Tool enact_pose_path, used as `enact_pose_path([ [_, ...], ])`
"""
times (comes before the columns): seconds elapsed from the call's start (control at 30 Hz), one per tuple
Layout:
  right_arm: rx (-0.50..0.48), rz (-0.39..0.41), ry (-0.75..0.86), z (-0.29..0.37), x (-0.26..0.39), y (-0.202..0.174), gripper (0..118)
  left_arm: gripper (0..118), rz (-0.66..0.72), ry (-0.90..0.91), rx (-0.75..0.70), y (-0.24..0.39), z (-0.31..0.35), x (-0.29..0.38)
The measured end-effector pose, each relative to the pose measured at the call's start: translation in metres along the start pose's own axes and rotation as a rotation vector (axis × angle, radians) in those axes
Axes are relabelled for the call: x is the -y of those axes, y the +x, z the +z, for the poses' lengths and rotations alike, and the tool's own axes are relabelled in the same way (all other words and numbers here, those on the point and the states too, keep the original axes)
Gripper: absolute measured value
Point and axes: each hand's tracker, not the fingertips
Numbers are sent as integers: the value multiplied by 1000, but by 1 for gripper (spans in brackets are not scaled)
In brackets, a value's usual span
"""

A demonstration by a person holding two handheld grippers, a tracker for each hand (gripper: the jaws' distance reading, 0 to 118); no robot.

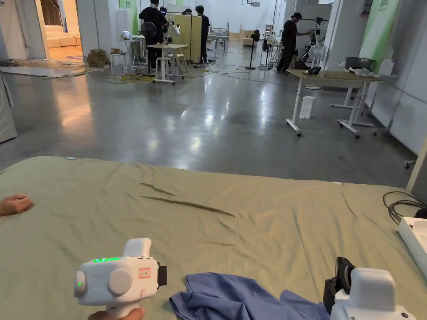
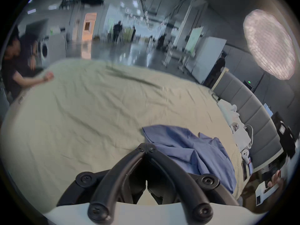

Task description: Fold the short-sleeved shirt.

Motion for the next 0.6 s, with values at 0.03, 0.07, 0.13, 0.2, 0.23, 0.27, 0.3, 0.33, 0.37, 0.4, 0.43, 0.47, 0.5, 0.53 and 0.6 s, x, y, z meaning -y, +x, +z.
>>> enact_pose_path([
  [0.03,4,4,-6,-3,2,1,0,2,15,-59,5,-1,-17,-6],
  [0.07,9,5,-13,-7,4,3,0,4,25,-116,8,-3,-34,-13],
  [0.13,15,6,-32,-14,8,8,0,18,50,-206,-1,-7,-66,-21],
  [0.2,25,10,-45,-19,13,12,0,52,69,-278,6,-8,-92,-25],
  [0.23,30,14,-53,-22,15,15,0,65,74,-304,-19,-6,-105,-25],
  [0.27,36,17,-60,-24,17,17,0,66,79,-323,-39,-6,-115,-24],
  [0.3,41,20,-68,-27,20,19,0,66,74,-331,-40,-5,-122,-21],
  [0.33,46,23,-76,-29,22,22,0,66,59,-338,-49,-3,-130,-18],
  [0.37,51,24,-82,-31,25,25,0,66,35,-365,-83,-2,-138,-16],
  [0.4,58,27,-90,-32,28,28,0,66,15,-384,-116,1,-145,-12],
  [0.43,65,31,-101,-34,31,30,0,66,-11,-395,-137,3,-150,-7],
  [0.47,69,33,-109,-35,33,33,0,66,-34,-416,-141,4,-155,-2],
  [0.5,75,33,-117,-37,36,36,0,64,-64,-436,-158,7,-160,3],
  [0.53,79,33,-124,-38,38,38,0,61,-102,-407,-175,11,-160,6],
  [0.6,89,32,-133,-39,42,42,0,48,-159,-368,-233,22,-156,13],
])
